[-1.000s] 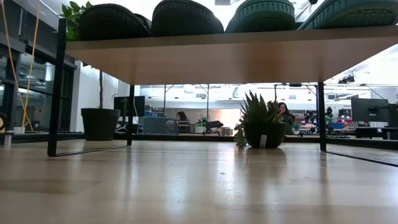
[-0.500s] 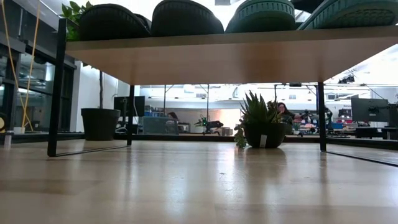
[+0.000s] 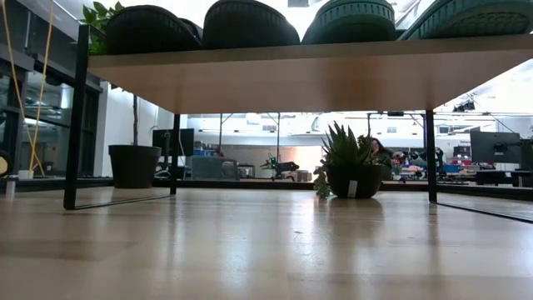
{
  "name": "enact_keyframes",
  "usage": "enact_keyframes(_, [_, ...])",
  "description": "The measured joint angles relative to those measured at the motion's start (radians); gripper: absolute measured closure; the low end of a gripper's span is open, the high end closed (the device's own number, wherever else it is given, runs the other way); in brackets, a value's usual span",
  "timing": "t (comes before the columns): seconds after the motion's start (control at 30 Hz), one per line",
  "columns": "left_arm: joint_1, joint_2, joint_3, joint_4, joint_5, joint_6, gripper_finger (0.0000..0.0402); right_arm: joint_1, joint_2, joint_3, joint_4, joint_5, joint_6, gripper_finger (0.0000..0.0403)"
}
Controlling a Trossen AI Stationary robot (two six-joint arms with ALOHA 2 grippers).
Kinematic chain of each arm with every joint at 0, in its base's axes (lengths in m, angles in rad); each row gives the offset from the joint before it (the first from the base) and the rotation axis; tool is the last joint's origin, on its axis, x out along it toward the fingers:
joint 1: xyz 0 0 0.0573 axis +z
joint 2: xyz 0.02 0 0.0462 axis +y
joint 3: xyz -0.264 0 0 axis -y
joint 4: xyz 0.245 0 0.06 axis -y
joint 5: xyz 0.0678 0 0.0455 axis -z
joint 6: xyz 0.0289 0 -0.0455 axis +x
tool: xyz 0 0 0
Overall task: Pick and place slides into the shelf
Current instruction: Return to Home Position
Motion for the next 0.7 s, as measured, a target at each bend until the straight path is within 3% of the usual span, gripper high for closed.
enact_keyframes(0.17, [-0.049, -0.210, -0.238, 0.187, -0.067, -0.088, 0.0402, 0.060, -0.163, -0.072, 0.002, 0.116, 0.050, 0.0403])
enact_keyframes(0.3, [-0.081, -0.318, -0.345, 0.205, -0.109, -0.135, 0.0402, 0.100, -0.143, -0.082, 0.037, 0.125, 0.053, 0.0403])
enact_keyframes(0.47, [-0.120, -0.378, -0.434, 0.230, -0.113, -0.161, 0.0402, 0.163, -0.115, -0.081, 0.036, 0.187, -0.003, 0.0403])
enact_keyframes(0.7, [-0.170, -0.402, -0.590, 0.383, -0.128, -0.204, 0.0402, 0.249, -0.116, -0.081, 0.037, 0.305, -0.080, 0.0403])
